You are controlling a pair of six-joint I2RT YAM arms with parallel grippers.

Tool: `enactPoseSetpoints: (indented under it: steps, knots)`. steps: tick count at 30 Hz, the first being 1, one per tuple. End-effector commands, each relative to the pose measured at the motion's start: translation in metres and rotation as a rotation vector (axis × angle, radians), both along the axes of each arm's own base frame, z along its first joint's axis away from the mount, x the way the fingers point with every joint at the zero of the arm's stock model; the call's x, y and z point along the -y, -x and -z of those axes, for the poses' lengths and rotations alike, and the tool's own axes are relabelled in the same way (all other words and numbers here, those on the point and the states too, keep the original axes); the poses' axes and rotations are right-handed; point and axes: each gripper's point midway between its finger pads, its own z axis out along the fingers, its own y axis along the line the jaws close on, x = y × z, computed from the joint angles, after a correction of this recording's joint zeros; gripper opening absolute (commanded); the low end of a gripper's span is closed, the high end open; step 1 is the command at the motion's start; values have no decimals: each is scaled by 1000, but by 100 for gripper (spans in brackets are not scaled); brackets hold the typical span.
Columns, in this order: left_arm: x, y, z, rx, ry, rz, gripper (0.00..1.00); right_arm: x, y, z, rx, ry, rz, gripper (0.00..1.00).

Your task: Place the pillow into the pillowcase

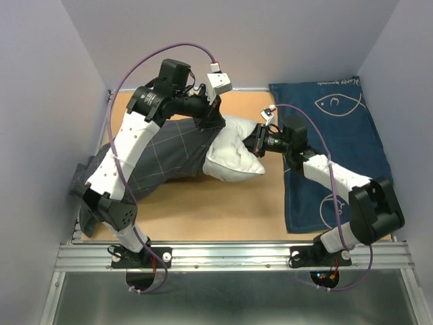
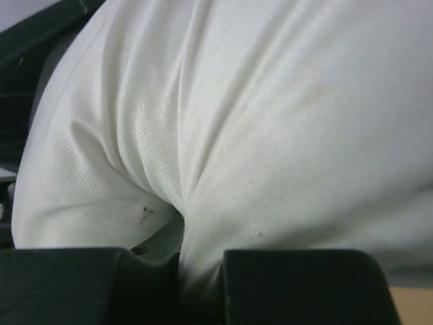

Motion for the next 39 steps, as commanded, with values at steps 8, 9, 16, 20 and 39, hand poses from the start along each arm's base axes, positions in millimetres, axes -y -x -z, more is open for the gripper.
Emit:
enactPoseSetpoints:
  steps: [8,9,16,20,39]
  knots:
    - [8,78,-119,273,294,253,0,-40,88,-81,-117,-240,-410,0]
    - [10,77,-121,264,297,263,0,-40,90,-84,-167,-280,-435,0]
    - [31,20,-120,128,410,246,0,-40,87,-83,-335,-317,-405,1]
    - [50,-22,-104,100,429,206,0,-32,83,-37,-541,-294,-304,0]
    - [66,-153,-25,108,339,-69,51,111,-94,46,-538,-299,295,100]
